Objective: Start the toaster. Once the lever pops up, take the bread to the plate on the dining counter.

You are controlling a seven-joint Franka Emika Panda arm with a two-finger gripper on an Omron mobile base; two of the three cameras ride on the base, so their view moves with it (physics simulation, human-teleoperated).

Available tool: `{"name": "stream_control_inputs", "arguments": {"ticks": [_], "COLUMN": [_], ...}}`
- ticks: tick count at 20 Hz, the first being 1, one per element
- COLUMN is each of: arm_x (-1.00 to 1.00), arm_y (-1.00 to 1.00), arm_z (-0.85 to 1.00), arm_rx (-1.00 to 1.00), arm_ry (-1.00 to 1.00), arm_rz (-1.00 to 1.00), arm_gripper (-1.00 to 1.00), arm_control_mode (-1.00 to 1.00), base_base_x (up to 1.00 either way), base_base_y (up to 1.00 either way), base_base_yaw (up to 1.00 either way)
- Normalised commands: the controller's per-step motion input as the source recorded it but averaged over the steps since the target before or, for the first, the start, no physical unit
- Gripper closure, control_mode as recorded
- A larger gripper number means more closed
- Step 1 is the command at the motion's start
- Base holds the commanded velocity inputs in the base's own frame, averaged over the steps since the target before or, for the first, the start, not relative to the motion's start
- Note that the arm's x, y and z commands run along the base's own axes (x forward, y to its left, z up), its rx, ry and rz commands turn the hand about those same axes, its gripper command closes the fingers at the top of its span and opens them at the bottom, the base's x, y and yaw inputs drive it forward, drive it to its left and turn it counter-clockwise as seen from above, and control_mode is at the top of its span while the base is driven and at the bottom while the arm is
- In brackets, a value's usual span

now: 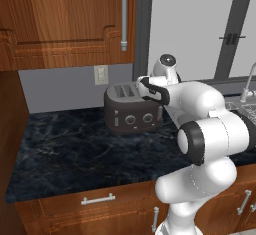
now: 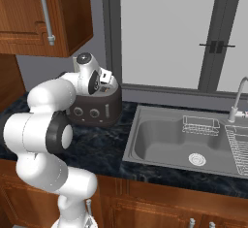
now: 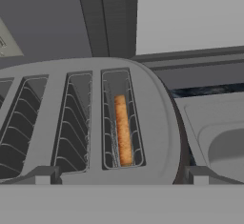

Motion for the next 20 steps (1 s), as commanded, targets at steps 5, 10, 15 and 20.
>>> {"name": "stream_control_inputs", "arguments": {"ticks": [5, 10, 15, 20], "arm_x": [0.0, 0.0, 0.0, 0.0], "arm_y": [0.0, 0.0, 0.0, 0.0], "arm_z": [0.0, 0.0, 0.0, 0.0], "arm_rx": [0.0, 0.0, 0.0, 0.0], "arm_ry": [0.0, 0.0, 0.0, 0.0], "arm_rz": [0.0, 0.0, 0.0, 0.0], "arm_gripper": [-1.0, -1.0, -1.0, -1.0], "arm_control_mode": [-1.0, -1.0, -1.0, -1.0], "base_base_x": [0.0, 0.0, 0.0, 0.0], "base_base_y": [0.0, 0.0, 0.0, 0.0], "base_base_yaw": [0.0, 0.0, 0.0, 0.0]}}
